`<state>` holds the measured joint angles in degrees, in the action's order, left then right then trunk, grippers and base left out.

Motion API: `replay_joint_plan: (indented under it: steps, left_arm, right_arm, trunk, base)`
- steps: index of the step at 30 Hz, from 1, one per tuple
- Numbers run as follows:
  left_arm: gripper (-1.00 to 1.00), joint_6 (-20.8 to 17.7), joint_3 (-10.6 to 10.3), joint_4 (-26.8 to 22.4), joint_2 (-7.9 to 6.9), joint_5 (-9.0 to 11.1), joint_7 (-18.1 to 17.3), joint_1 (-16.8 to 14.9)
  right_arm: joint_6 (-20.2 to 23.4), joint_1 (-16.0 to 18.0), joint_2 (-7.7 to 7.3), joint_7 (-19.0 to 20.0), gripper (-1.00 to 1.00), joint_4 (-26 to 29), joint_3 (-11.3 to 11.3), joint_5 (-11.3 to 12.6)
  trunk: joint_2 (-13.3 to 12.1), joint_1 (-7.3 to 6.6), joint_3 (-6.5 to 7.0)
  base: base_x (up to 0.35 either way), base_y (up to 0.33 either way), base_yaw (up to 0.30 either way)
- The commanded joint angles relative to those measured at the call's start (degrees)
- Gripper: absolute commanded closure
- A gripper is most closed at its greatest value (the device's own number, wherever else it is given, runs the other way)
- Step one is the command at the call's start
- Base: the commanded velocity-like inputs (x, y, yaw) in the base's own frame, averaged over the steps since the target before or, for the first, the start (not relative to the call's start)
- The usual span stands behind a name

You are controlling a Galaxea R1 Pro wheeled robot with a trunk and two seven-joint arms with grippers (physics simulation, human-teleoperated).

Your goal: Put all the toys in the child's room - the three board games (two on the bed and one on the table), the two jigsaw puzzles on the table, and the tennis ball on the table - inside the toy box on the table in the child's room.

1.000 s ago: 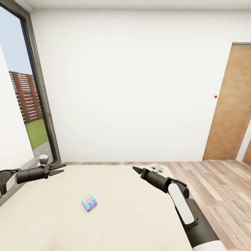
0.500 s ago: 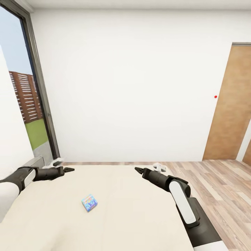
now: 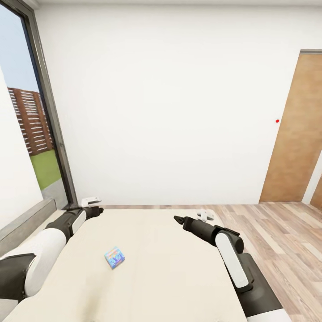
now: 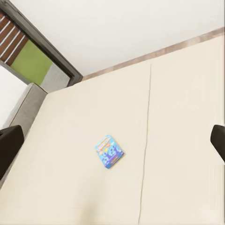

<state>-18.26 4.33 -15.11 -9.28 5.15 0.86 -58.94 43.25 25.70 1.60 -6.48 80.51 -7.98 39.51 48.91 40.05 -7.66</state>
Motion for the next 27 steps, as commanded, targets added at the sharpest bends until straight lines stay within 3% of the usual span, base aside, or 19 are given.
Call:
replay_joint_plan:
  steps: [1, 8, 27]
  left_arm:
    - [-1.00, -0.01, 0.23, -0.11, 0.04, 0.55, 0.17, 0.15]
    - [-1.00, 2.93, 0.16, -0.18, 0.13, 0.51, 0.42, 2.00]
    - [-1.00, 3.21, 0.24, -0.24, 0.04, 0.57, 0.25, 2.34]
  right_arm:
    - [0.16, 0.05, 0.00, -0.58, -1.00, 0.05, -0.03, 0.51]
    - [0.20, 0.05, -0.24, -0.28, -1.00, 0.31, -0.02, 0.17]
    - [0.33, 0.05, 0.20, -0.21, -1.00, 0.43, -0.16, 0.19]
  trunk:
    - [0.08, 0.01, -0.19]
    - [0.08, 0.01, -0.84]
    - [0.08, 0.01, -2.60]
  base:
    - [0.000, 0.000, -0.062]
    - [0.000, 0.000, -0.068]
    - [0.000, 0.073, -0.070]
